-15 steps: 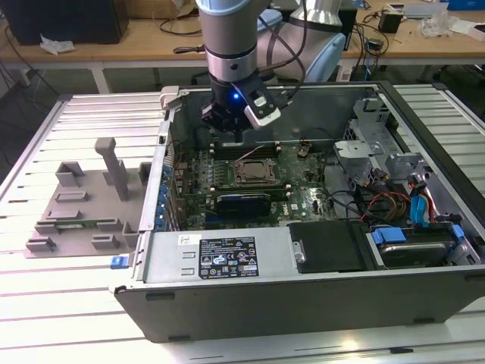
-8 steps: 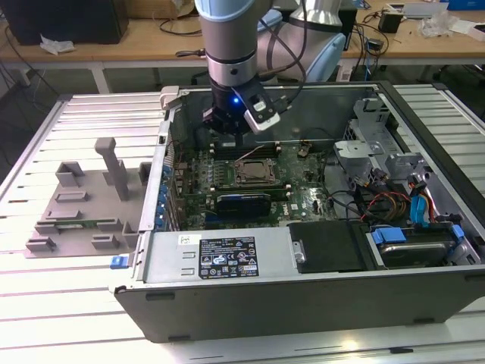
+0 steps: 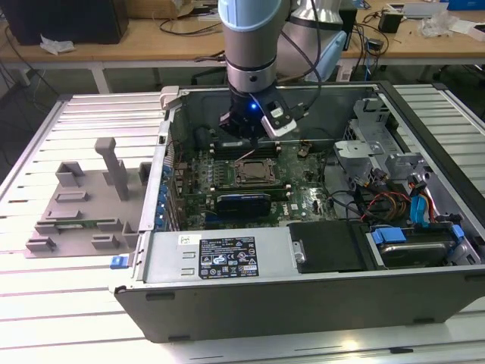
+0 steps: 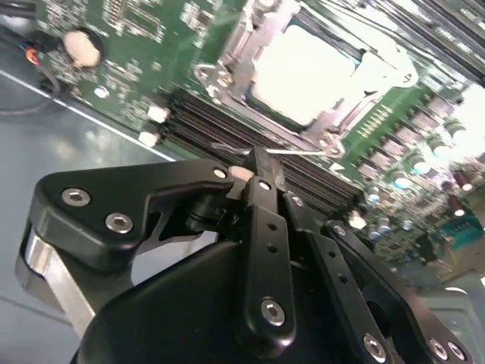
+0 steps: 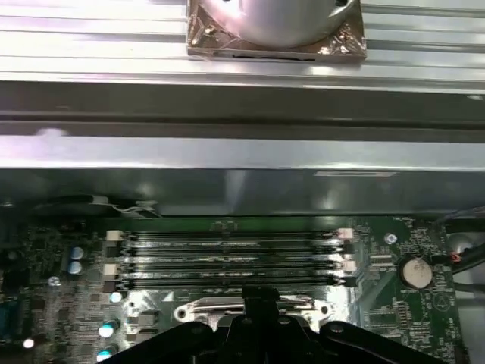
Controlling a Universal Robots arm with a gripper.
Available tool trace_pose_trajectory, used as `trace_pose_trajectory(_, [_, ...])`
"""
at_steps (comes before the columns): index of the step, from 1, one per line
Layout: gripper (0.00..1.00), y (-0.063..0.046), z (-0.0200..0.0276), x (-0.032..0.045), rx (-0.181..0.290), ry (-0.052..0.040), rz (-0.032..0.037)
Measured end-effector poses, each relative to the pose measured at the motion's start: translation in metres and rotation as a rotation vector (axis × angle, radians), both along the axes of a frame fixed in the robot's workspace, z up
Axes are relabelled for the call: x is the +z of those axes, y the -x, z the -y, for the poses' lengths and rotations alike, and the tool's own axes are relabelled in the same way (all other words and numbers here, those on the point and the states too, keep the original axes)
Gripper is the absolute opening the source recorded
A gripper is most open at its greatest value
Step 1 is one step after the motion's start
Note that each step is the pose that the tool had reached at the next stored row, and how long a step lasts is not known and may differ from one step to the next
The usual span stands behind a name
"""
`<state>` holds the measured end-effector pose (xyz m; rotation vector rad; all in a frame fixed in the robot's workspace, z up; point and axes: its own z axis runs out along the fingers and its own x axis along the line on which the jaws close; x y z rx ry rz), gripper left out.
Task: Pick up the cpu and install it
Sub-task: 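Install the first cpu locking lever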
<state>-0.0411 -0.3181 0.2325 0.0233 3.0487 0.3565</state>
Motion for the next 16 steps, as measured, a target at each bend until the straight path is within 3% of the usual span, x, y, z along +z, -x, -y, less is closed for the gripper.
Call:
trace_pose_trajectory(1, [0.11, -0.002, 0.0, -0.002, -0.001, 0.0001, 0.0002])
trace_pose_trajectory(2, [0.11, -0.002, 0.0, -0.0041, -0.001, 0.0001, 0.0077])
trace_pose_trajectory(4, [0.11, 0.0, -0.0002, -0.0073, -0.002, -0.0002, 0.0453])
trace_pose_trajectory(7, [0.11, 0.012, -0.0002, -0.0119, -0.003, 0.0001, 0.1036])
trace_pose_trajectory(10, [0.11, 0.012, -0.0017, -0.0154, -0.011, 0.0029, 0.1055])
trace_pose_trajectory(13, [0.11, 0.012, -0.0069, -0.0174, -0.015, 0.0037, 0.1061])
trace_pose_trajectory(16, [0.11, 0.012, -0.0074, -0.0193, -0.026, 0.01, 0.1078])
